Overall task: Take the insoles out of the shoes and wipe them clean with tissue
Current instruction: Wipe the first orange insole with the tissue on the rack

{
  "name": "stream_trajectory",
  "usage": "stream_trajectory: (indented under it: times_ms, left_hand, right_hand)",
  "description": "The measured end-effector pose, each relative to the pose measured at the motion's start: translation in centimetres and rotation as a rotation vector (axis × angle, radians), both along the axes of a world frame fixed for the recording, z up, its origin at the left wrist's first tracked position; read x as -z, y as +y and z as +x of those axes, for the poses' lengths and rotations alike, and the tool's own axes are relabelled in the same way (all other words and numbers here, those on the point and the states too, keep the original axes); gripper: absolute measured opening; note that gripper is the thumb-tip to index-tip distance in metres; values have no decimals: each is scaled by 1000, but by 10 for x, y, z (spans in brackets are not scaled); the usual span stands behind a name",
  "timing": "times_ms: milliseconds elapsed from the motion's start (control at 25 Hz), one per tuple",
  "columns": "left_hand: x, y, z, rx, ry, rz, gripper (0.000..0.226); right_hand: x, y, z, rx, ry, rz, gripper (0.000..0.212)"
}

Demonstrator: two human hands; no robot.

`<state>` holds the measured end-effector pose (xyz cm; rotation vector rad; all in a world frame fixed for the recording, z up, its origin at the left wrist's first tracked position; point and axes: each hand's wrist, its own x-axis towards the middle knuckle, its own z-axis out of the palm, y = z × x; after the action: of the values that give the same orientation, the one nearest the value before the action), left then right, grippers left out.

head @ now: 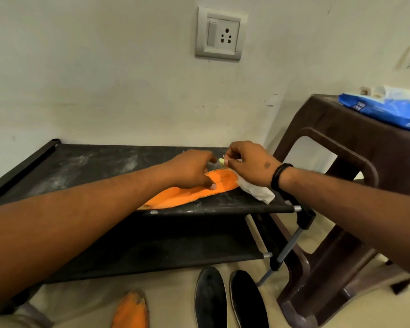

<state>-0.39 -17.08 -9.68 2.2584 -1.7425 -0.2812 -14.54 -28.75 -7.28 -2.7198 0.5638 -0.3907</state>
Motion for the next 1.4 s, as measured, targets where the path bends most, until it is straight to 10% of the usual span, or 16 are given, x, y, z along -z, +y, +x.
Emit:
stream_trajectory:
  times_ms: [120, 360, 560, 680, 880, 1400]
  left_hand:
    - [-24, -5, -3, -19, 22, -59, 28]
    - [-111, 32, -12, -348, 63, -558, 30]
    - [-133, 78, -36, -521, 768, -896, 10]
    - [-92, 98, -47, -602, 1049, -673, 18]
    - [-36, 132, -46, -646, 840, -85, 20]
    - [-25, 112, -16, -712, 893, -385, 5]
  right_hand:
    - [-24, 0, -4, 56, -165, -29, 8]
    - [-96, 25, -28, 65, -371, -74, 12]
    - [-90, 43, -56, 76, -324, -137, 12]
    - [-79, 41, -70, 129, -187, -153, 14]
    - [-42, 40, -86, 116, 178, -217, 13]
    - [-20, 55, -53, -68, 153, -399, 17]
